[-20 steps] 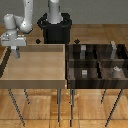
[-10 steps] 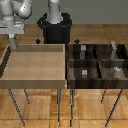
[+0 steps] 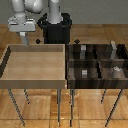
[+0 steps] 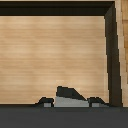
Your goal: Place the milk carton into the appropriate compartment.
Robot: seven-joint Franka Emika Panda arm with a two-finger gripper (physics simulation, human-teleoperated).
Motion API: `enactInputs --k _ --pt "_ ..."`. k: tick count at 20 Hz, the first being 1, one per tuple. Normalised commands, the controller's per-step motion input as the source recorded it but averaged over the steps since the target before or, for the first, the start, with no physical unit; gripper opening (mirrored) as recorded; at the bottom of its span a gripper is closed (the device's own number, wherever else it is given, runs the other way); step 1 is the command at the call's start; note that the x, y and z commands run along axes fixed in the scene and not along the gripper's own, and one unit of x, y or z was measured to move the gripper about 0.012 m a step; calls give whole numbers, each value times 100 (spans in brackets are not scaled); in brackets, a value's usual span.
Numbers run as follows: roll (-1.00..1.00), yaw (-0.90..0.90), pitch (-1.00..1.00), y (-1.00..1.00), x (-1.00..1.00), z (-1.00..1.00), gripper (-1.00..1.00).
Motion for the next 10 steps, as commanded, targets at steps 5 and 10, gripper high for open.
enactInputs --k 5,10 --pt "0 0 0 100 0 0 -100" --pt "0 0 0 100 0 0 -100"
